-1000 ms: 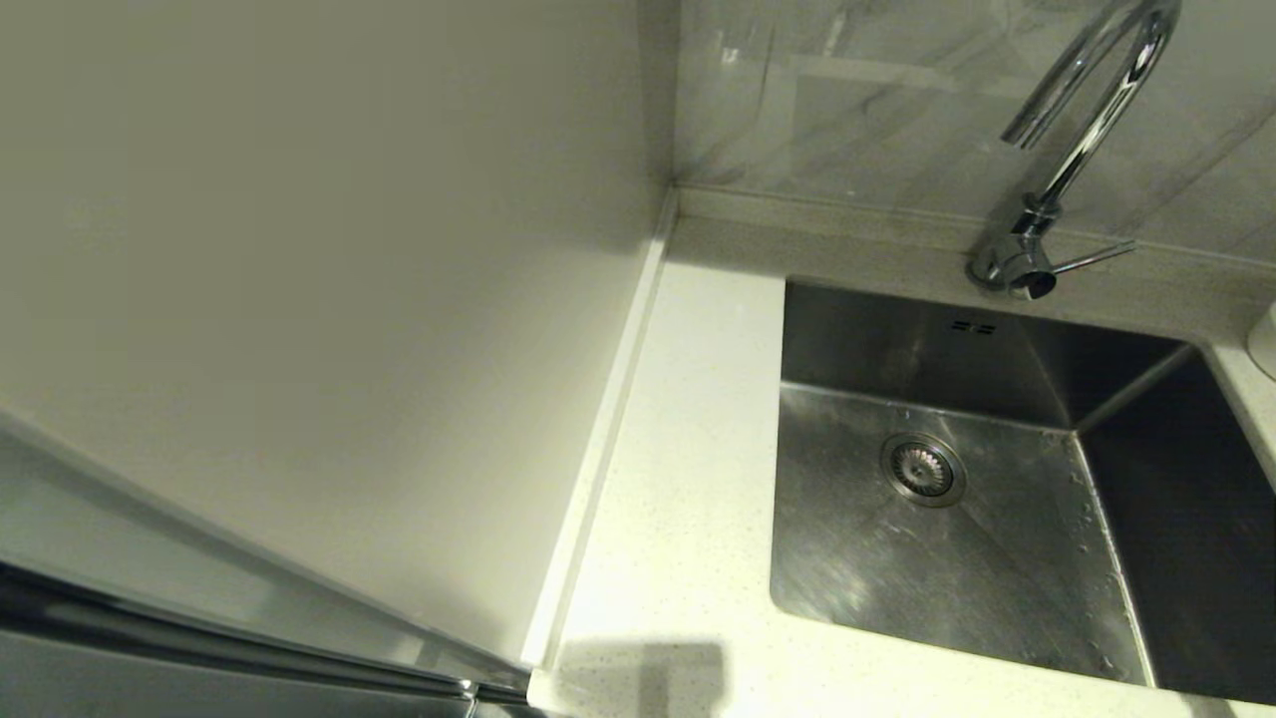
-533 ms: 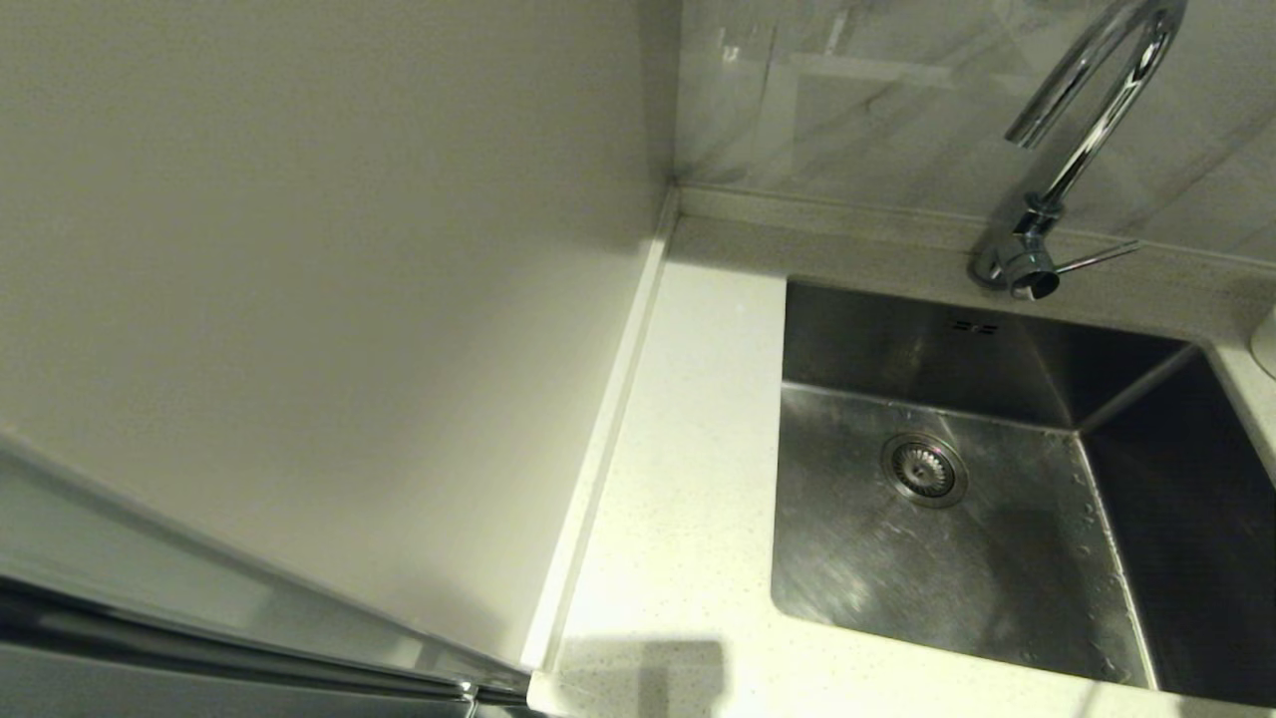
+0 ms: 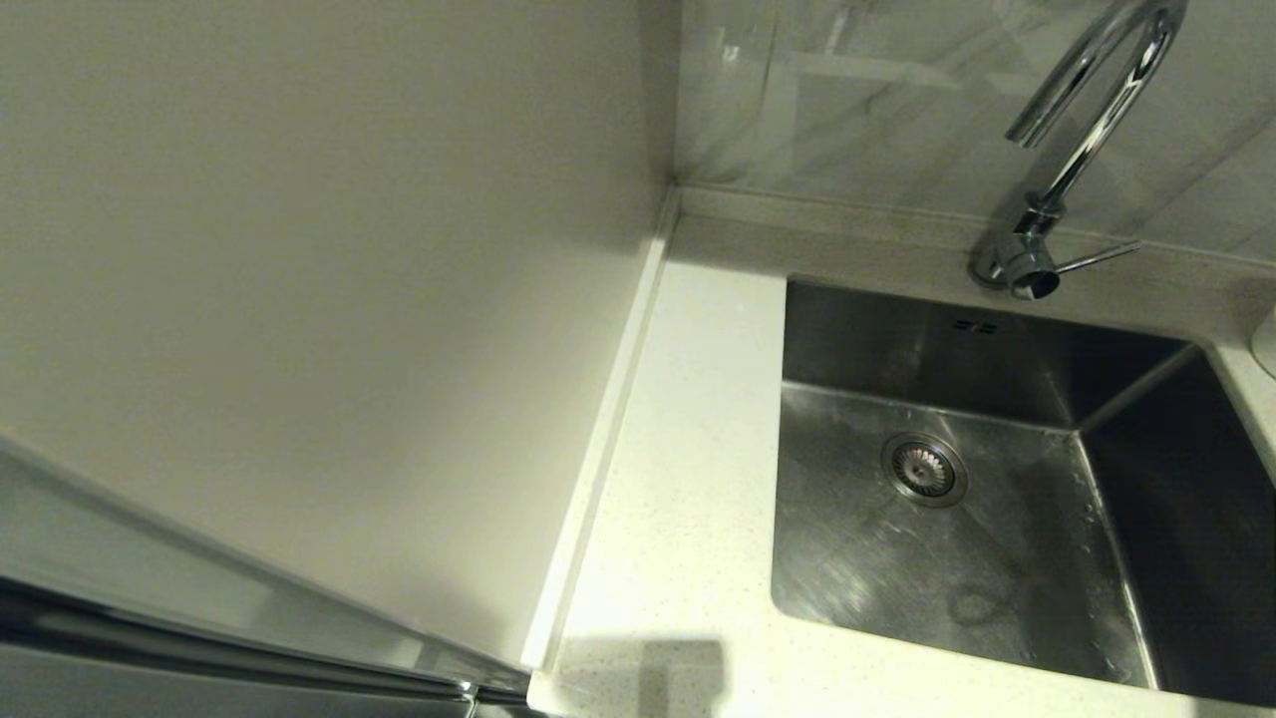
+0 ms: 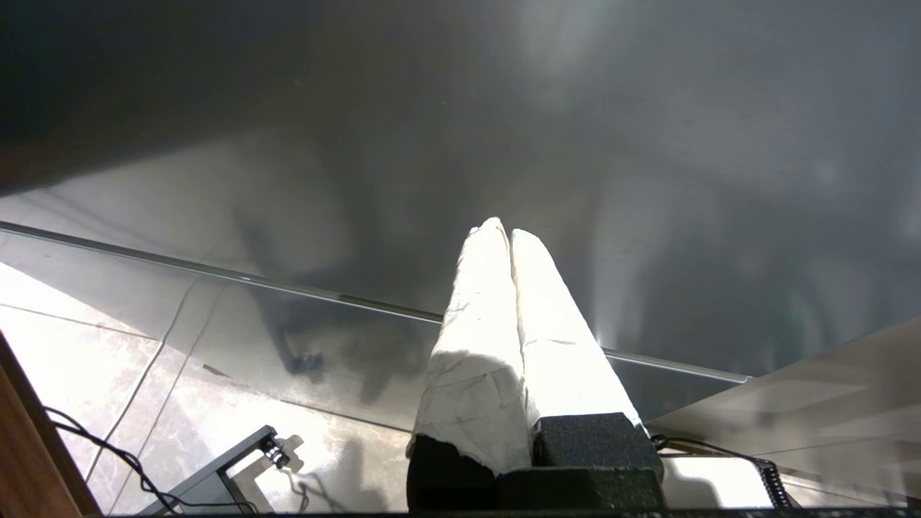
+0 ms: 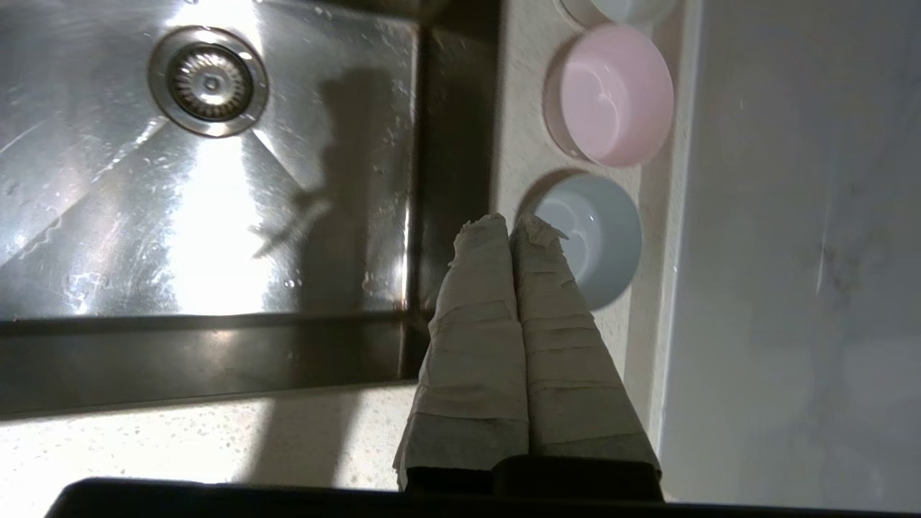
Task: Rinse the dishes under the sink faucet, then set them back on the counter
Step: Put a bowl into the sink
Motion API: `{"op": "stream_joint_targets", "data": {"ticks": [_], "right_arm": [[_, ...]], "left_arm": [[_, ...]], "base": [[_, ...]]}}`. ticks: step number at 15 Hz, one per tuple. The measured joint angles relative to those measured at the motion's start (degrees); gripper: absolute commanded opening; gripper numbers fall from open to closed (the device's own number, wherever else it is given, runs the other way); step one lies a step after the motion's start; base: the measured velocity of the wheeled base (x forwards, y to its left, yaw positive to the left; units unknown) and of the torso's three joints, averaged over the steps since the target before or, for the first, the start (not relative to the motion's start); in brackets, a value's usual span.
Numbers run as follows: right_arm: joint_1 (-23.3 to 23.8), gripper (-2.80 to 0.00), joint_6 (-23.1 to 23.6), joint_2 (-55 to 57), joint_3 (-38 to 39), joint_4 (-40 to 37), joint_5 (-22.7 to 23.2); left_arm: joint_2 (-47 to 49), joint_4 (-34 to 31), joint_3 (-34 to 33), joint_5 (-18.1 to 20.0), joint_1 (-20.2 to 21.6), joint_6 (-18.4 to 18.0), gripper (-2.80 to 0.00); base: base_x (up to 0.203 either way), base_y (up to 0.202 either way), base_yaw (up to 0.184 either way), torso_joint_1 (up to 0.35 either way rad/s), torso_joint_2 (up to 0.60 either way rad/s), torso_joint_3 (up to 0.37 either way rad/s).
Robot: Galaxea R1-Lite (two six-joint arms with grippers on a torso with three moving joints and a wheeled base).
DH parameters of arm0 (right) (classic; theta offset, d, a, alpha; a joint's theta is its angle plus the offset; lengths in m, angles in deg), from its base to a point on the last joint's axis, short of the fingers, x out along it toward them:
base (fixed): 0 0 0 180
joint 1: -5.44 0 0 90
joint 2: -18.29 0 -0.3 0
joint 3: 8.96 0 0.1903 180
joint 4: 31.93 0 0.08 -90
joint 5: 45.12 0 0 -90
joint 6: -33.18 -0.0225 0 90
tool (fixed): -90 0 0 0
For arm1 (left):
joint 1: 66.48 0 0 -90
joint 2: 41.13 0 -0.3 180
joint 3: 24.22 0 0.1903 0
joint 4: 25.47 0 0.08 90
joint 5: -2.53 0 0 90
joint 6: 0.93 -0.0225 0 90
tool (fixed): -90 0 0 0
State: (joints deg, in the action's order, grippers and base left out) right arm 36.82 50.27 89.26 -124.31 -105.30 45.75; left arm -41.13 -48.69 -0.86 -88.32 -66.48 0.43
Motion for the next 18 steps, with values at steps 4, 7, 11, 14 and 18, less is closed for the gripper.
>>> {"op": "stream_joint_targets", "data": {"ticks": [4, 7, 11, 14, 18], "right_arm": [[9.4, -2.8, 0.9, 11.5, -11.1, -4.0, 2.5], [15.5, -2.8, 3.5, 20.3, -16.2, -4.3, 6.5], [20.0, -2.8, 9.1, 30.3, -20.5, -2.3, 14.3], [21.1, -1.56, 15.3, 35.3, -21.3, 1.6, 18.9], [21.1, 0.0, 20.9, 40.3, -21.5, 10.6, 20.0]], "left_arm": [[0.0, 0.0, 0.0, 0.0, 0.0, 0.0, -2.8], [0.0, 0.0, 0.0, 0.0, 0.0, 0.0, -2.8], [0.0, 0.0, 0.0, 0.0, 0.0, 0.0, -2.8], [0.0, 0.0, 0.0, 0.0, 0.0, 0.0, -2.8], [0.0, 0.0, 0.0, 0.0, 0.0, 0.0, -2.8]], "base": [[0.0, 0.0, 0.0, 0.0, 0.0, 0.0], [0.0, 0.0, 0.0, 0.0, 0.0, 0.0], [0.0, 0.0, 0.0, 0.0, 0.0, 0.0], [0.0, 0.0, 0.0, 0.0, 0.0, 0.0], [0.0, 0.0, 0.0, 0.0, 0.0, 0.0]]}}
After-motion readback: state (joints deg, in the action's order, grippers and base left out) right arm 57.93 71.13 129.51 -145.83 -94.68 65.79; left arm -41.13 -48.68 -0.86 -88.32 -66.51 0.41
